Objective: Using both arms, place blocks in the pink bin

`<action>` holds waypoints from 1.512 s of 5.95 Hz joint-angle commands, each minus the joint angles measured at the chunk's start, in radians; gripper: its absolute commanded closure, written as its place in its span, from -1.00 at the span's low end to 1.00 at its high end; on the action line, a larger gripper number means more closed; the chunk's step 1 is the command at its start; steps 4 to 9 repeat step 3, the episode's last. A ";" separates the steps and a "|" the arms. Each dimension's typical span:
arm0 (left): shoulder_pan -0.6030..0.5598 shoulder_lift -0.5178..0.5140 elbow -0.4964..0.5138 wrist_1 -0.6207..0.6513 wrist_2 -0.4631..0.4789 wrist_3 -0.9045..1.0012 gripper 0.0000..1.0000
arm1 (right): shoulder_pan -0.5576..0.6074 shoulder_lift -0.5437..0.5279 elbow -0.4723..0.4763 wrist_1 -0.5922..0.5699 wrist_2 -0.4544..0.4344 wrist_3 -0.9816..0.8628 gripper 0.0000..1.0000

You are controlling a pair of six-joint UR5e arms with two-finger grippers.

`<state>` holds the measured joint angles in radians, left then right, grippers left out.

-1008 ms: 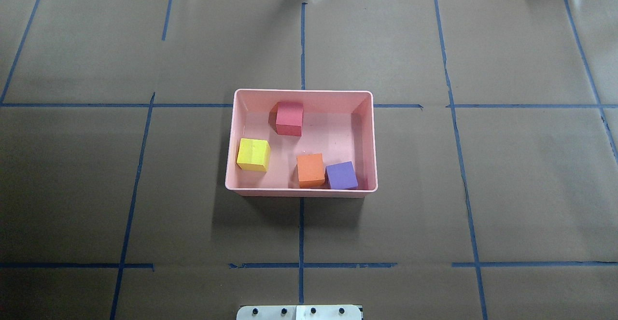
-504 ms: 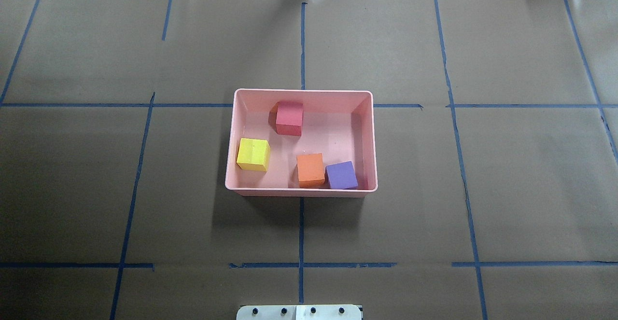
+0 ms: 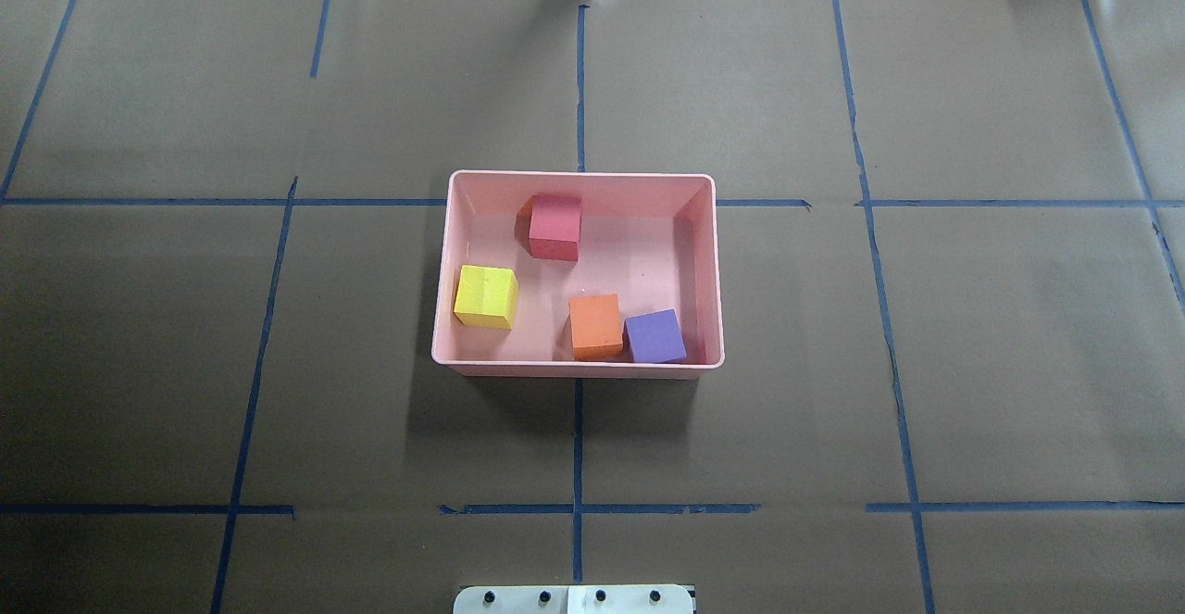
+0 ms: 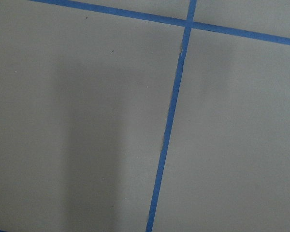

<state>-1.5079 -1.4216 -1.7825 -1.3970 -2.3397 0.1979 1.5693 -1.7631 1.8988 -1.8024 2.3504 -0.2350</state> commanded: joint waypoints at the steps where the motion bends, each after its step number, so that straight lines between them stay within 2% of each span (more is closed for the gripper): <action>1: 0.000 -0.003 -0.004 0.003 0.000 0.000 -1.00 | -0.002 0.007 -0.012 0.000 -0.002 0.000 -1.00; 9: 0.000 0.000 -0.005 0.003 -0.001 0.000 -1.00 | -0.002 0.007 -0.018 0.000 0.001 0.002 -1.00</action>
